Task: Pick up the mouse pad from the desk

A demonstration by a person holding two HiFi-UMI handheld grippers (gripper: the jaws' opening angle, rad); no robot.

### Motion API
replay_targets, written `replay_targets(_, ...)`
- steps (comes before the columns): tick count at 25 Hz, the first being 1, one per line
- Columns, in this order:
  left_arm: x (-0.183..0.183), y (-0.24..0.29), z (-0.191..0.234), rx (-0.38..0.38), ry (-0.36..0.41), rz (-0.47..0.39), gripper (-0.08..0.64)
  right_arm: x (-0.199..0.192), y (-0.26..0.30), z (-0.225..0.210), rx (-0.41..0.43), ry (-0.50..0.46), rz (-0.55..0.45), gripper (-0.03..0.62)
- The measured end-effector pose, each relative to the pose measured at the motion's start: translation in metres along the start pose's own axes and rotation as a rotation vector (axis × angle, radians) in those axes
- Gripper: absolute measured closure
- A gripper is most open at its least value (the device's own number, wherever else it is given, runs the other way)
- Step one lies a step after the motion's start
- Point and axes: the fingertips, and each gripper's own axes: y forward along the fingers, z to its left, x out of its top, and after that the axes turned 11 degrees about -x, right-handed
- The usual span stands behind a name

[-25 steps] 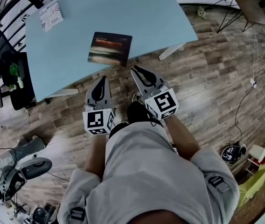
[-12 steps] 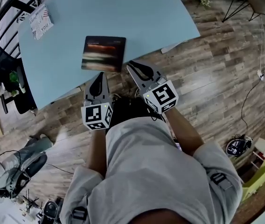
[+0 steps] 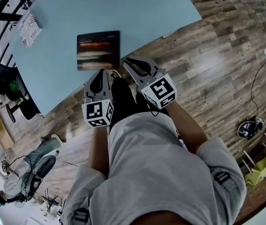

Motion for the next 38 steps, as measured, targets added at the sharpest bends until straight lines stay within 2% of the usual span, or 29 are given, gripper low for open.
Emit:
replay_targets(8,-0.036,0.02,0.003,-0.083,0.017,0.112,0.548,-0.044,0.016,-0.006,-0.027,0.027,0.088,0.549)
replay_targets(14,-0.063,0.034,0.012,-0.131,0.051,0.193,0.548,-0.087,0.026,-0.002,-0.025,0.124,0.175,0.552)
replay_targets(20,-0.09,0.044,0.026,-0.168,0.075,0.275,0.548,-0.132,0.043,0.005,-0.016,0.16,0.269,0.552)
replay_targets(24,-0.101,0.047,0.038,-0.174,0.065,0.296,0.548,-0.162,0.055,0.009,-0.003,0.229,0.343,0.546)
replay_targets(30,-0.111,0.05,0.051,-0.169,0.097,0.323,0.548,-0.193,0.06,0.012,0.017,0.296,0.426,0.515)
replay_targets(38,-0.117,0.049,0.065,-0.162,0.052,0.317,0.548,-0.212,0.069,0.016,0.015,0.432,0.473,0.488)
